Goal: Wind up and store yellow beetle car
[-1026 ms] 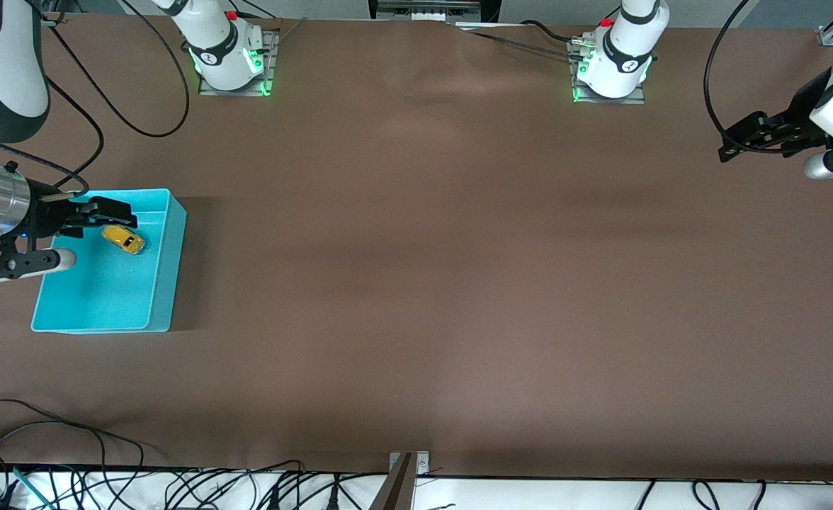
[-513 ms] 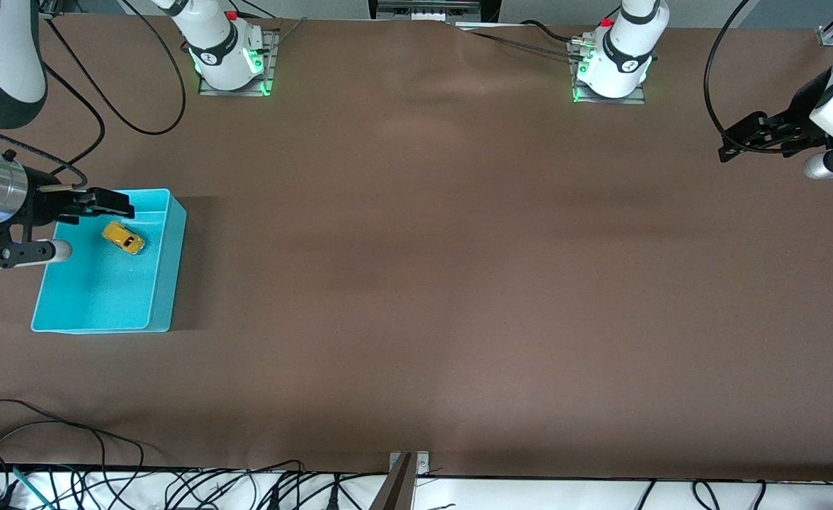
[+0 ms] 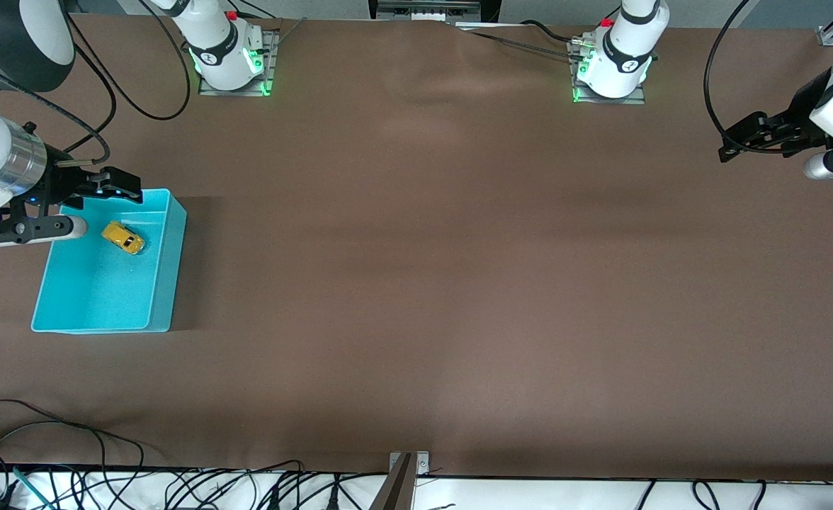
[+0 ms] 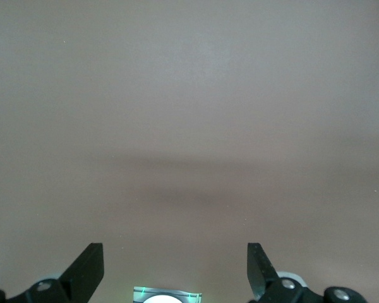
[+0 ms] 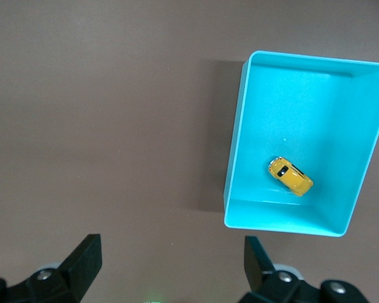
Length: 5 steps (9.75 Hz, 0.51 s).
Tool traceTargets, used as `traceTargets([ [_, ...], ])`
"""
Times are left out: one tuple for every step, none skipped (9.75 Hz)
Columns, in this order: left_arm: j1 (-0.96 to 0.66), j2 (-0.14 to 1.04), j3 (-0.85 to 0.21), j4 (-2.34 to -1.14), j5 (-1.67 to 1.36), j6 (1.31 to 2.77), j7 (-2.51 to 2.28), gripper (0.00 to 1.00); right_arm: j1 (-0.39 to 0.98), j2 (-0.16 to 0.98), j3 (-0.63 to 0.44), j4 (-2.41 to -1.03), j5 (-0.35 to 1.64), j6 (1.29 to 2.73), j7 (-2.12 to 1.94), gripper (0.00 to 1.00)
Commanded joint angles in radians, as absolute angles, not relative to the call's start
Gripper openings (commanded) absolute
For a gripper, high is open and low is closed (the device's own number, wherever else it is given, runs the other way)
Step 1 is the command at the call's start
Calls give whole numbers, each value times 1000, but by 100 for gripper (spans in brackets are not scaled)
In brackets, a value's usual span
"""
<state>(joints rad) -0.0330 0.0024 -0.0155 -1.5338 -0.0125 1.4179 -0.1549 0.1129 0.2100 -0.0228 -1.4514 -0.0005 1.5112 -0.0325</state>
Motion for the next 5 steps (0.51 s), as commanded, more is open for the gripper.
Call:
traceTargets([
  [-34, -14, -14, -1549, -26, 1417, -169, 100, 120, 189, -21, -1482, -5, 1532, -20, 100],
  [-34, -14, -14, -1548, -25, 1417, -169, 100, 121, 192, -20, -1482, -6, 1534, -20, 100],
  [-34, -14, -14, -1548, -25, 1417, -169, 100, 121, 202, -21, -1482, -8, 1534, -20, 100],
  [-34, -14, -14, -1546, -25, 1417, -169, 100, 120, 210, -21, -1482, -9, 1534, -20, 100],
  [-35, -14, -15, -1546, -25, 1417, -169, 100, 118, 216, -23, -1470, -9, 1534, -21, 100],
])
